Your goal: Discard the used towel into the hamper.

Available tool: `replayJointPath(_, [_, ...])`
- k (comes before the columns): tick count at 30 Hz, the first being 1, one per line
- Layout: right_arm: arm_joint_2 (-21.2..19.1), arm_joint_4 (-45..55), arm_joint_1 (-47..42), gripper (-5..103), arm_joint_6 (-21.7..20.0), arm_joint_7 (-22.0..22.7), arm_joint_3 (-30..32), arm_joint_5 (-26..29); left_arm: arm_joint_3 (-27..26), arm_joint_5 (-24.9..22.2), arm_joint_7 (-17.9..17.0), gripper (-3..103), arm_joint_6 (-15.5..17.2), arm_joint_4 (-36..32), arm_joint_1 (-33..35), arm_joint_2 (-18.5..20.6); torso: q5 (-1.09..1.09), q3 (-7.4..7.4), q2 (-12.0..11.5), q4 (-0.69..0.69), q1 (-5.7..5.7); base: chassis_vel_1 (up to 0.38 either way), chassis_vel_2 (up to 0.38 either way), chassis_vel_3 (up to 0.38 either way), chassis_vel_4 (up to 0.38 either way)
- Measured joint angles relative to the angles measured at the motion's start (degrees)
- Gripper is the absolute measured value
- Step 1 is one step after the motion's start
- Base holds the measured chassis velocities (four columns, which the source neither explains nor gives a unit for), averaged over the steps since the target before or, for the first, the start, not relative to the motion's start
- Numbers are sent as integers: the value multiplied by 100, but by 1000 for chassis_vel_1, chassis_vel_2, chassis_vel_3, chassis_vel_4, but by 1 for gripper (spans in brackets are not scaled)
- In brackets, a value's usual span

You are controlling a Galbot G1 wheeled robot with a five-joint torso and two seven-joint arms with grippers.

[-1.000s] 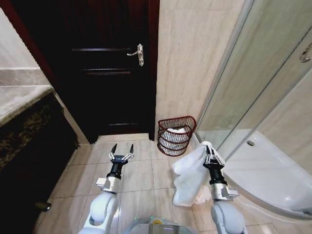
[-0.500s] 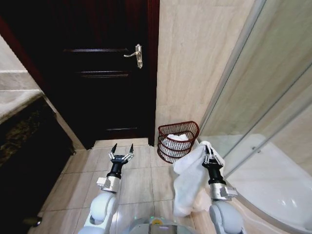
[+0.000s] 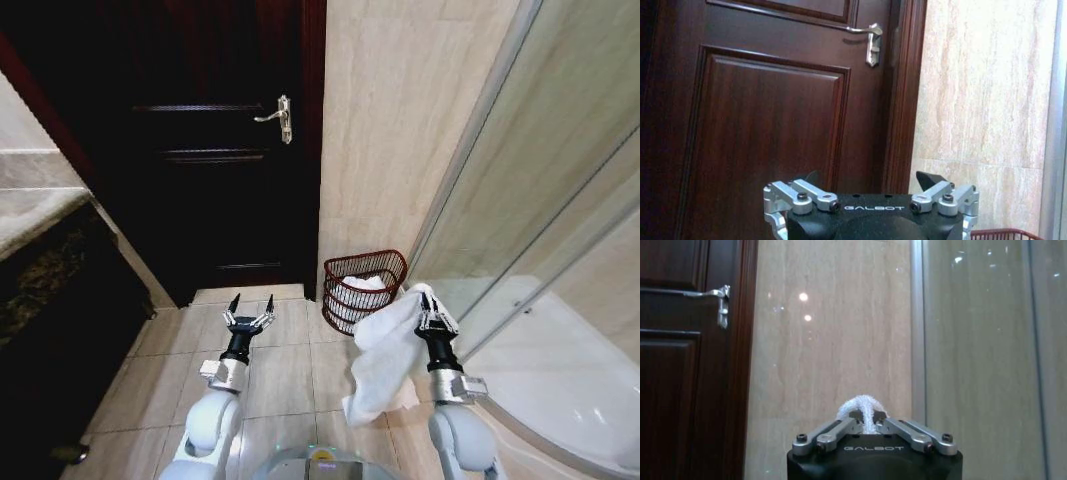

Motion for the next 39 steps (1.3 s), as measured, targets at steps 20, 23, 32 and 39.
replayJointPath(20, [-1464,1315,2027,5,-1959,493,444,1953,-259,-213,213,100,-562,345,210,-23,0,1,0,1,-1,0,0,0,0])
replayJointPath(23, [-2014,1131,2723,5,-2147,706,618,2670,-288,-372,323,100,-659,360,319,-50,-1,-2,-4,1,-3,0,0,0,0])
replayJointPath(32, [-2824,-60,4670,5,-2211,1012,38,3579,-142,-238,40,100,-636,244,391,-171,0,-5,-11,2,-4,0,0,0,0])
replayJointPath(39, [-3234,-977,6095,5,-2355,1187,-489,4059,-182,-171,-121,100,-736,359,363,-159,1,-6,-15,0,-6,0,0,0,0])
